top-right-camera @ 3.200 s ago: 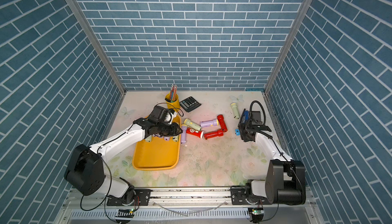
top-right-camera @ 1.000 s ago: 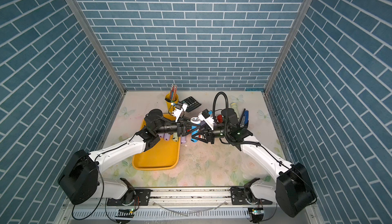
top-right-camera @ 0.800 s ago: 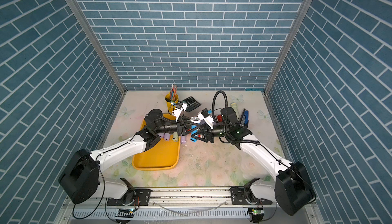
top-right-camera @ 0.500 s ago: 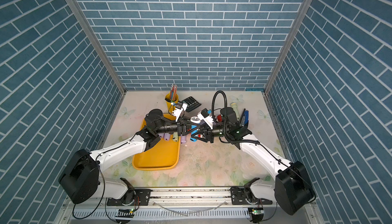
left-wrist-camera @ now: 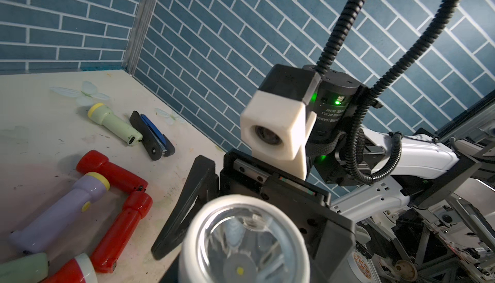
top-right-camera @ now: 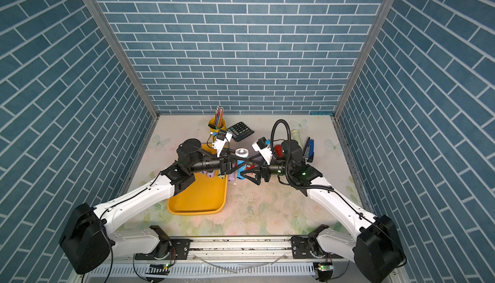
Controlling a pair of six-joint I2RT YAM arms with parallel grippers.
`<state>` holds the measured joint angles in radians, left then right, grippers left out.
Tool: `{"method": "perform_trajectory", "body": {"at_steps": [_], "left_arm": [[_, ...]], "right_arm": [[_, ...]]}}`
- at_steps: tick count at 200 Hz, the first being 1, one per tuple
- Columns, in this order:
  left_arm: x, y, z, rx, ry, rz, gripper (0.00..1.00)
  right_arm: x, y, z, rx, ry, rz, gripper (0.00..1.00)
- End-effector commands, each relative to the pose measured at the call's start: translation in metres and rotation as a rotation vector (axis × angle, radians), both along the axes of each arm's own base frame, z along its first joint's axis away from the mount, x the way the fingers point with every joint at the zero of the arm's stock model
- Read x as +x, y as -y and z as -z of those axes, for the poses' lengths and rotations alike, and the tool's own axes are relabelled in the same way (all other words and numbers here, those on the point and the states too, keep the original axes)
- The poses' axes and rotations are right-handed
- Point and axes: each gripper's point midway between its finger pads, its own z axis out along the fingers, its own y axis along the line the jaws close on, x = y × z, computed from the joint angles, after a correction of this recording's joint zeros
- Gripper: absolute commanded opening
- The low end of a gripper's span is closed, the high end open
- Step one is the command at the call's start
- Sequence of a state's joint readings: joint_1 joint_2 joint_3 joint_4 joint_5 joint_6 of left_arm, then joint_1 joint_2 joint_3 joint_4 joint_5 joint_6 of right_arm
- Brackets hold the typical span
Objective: Put the flashlights into the storage boxes
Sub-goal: Pick up the flashlight from the center of the board.
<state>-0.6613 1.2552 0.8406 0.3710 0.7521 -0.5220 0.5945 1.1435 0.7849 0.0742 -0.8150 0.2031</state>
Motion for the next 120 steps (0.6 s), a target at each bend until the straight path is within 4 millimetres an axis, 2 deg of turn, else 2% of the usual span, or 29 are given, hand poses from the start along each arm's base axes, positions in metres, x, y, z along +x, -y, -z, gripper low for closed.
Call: {"method": "perform_trajectory", "body": {"at_steps": [1,18,51,84,98,120], "left_arm": [[0.007,-0.012,0.014,0.074,-0.018,-0.074,0.29],[0.012,-0.025,0.032,0.176,-0.061,-0.150,0.29],[0.012,-0.073,0.092,0.462,-0.266,-0.311,0.29],[0.003,-0.116,0.141,0.561,-0.514,-0.440,0.29],[-0.001,-0.127,0.159,0.581,-0.592,-0.475,0.29],[-0.008,-0.131,0.181,0.603,-0.667,-0.488,0.30]], "right_arm": [[0.003,0.007,0.002,0.002,0.029,0.058,0.99],[0.003,0.012,0.002,0.003,0.045,0.086,0.99],[0.005,0.022,0.008,-0.013,0.064,0.156,0.99],[0.007,0.024,0.016,-0.024,0.036,0.179,0.99],[0.008,0.024,0.020,-0.030,0.024,0.182,0.99],[0.010,0.023,0.022,-0.033,0.014,0.185,0.99]]}}
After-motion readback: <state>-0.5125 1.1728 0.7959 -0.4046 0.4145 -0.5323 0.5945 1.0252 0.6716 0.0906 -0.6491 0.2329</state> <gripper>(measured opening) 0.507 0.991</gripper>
